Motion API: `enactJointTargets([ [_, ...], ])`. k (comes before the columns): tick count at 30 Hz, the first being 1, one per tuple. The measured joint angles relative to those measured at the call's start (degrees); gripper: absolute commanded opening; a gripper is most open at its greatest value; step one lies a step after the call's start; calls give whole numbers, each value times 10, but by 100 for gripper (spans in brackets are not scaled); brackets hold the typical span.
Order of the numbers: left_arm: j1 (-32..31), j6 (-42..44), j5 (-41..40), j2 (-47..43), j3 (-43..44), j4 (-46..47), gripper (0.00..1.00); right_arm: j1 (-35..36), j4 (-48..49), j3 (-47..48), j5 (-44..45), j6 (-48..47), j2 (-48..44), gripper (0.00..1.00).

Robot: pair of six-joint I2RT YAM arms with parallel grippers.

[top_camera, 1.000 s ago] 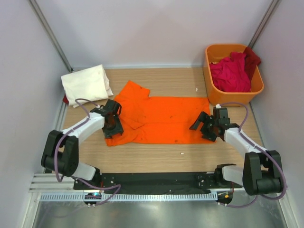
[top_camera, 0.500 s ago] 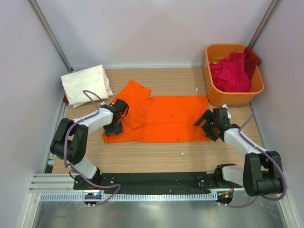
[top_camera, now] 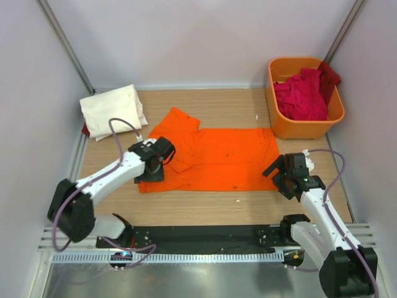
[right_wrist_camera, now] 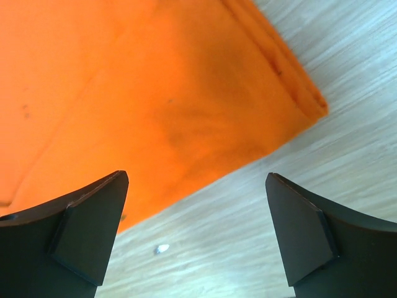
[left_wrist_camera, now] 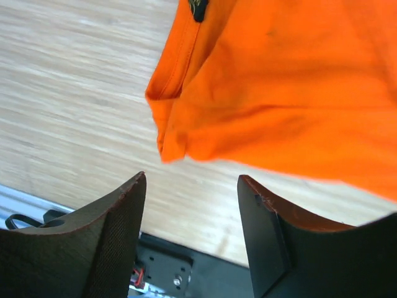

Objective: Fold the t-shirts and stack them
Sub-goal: Fold the tshirt

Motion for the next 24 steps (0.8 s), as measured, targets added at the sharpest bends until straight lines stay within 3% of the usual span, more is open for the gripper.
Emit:
enactJointTargets([
  [4,-2,15,16,-123,46,-35,66,26,-40,45,-6,-11,-47,99],
  [8,-2,47,28,-223,65,-29,66,102,-48,146,-1,-35,-3,92],
  [13,-2,65,62,-325,2,-10,68,290,-40,309,59,-76,155,81],
  [19,-2,74,59,-440,-19,5,80,458,-34,508,115,-151,393,49],
  [24,-2,73,37,-517,-26,16,81,517,-42,655,135,-222,576,52],
])
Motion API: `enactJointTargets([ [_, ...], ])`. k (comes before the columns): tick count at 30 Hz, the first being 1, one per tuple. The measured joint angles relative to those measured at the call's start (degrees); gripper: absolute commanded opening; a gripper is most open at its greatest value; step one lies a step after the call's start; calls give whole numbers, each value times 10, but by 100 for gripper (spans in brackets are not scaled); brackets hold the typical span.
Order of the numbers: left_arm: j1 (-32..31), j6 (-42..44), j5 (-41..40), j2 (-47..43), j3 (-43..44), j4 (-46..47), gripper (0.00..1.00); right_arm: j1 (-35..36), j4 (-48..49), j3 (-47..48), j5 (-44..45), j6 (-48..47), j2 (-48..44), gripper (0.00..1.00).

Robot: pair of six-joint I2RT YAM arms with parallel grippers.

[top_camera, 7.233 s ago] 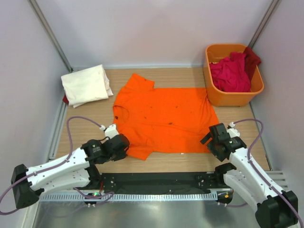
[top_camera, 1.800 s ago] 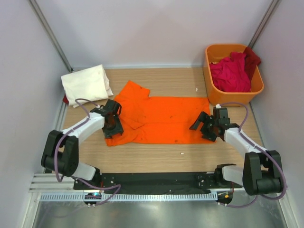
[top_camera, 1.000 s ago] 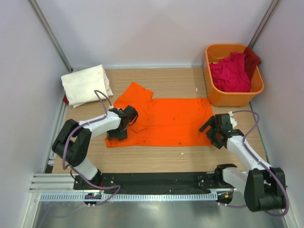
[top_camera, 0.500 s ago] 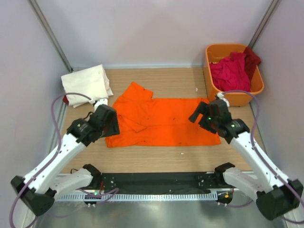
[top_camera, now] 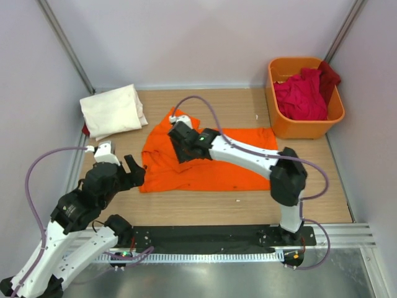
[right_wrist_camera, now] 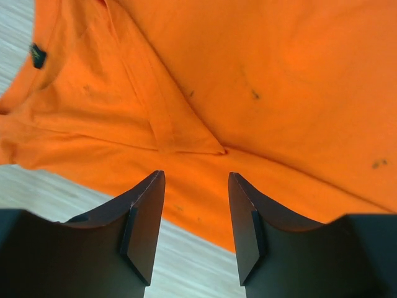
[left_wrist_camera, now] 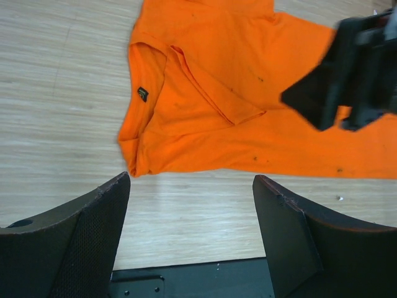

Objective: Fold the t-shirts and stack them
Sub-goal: Fold the tshirt

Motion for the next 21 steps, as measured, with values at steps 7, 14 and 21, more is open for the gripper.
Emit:
enactJointTargets([
  [7,0,-3,-13,28,0,0,79,27,-42,113,-3,-50,162,52],
  [14,0,-5,-23,30,0,0,79,35,-60,163,-11,-64,224,51],
  [21,0,-5,-32,14,0,0,79,39,-64,162,-18,-63,225,48],
])
